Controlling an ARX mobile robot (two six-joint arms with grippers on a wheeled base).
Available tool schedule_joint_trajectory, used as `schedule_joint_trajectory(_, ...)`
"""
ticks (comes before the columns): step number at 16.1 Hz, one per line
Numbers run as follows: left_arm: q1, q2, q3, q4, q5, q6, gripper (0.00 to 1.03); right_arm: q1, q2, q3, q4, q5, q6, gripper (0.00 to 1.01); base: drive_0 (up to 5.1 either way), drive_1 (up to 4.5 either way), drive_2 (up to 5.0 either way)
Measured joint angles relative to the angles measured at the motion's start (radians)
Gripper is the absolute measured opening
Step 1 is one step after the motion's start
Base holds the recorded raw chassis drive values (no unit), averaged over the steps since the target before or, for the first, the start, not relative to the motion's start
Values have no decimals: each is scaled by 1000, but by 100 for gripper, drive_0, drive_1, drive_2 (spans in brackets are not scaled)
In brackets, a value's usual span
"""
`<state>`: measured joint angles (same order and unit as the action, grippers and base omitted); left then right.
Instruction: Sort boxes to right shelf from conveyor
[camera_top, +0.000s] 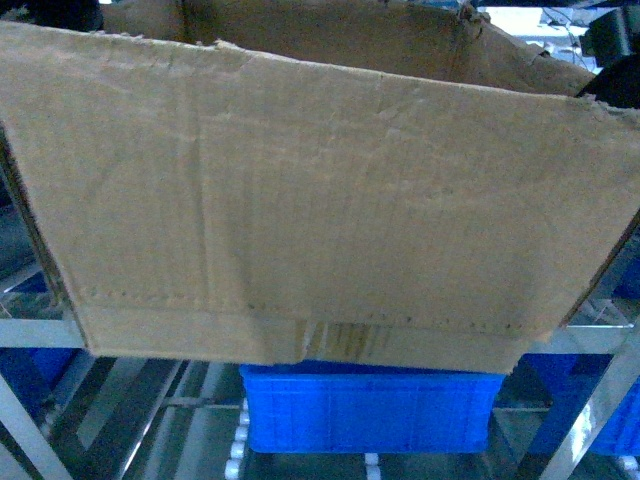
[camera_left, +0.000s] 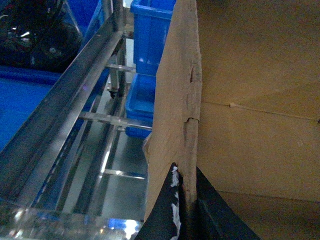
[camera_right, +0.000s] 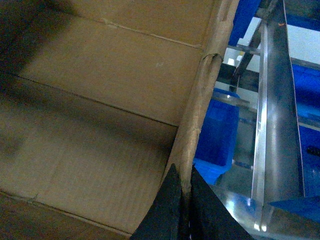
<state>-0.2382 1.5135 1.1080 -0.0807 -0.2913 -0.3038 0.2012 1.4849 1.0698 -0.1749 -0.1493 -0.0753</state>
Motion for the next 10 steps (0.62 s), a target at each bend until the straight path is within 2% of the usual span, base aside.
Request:
schedule_joint_trajectory(4, 18, 135, 163, -18, -16, -11, 2, -23, 140, 163, 27, -32, -1, 2, 0, 0, 0)
schedule_joint_trajectory(6, 23, 169, 195, -8, -28, -10, 2, -27, 187, 217, 28, -42, -5, 2, 0, 0, 0)
schedule_joint_trajectory(7, 24, 194, 201, 13, -49, -2, 2, -27, 213, 233, 43, -42, -19, 2, 0, 0, 0)
schedule_joint_trajectory(9, 25, 234, 208, 14, -49, 3, 3, -27, 245, 239, 47, -41, -31, 2, 0, 0, 0)
schedule_joint_trajectory(10, 25, 240, 208, 13, -50, 5, 10, -27, 249, 239, 43, -42, -32, 4, 0, 0, 0)
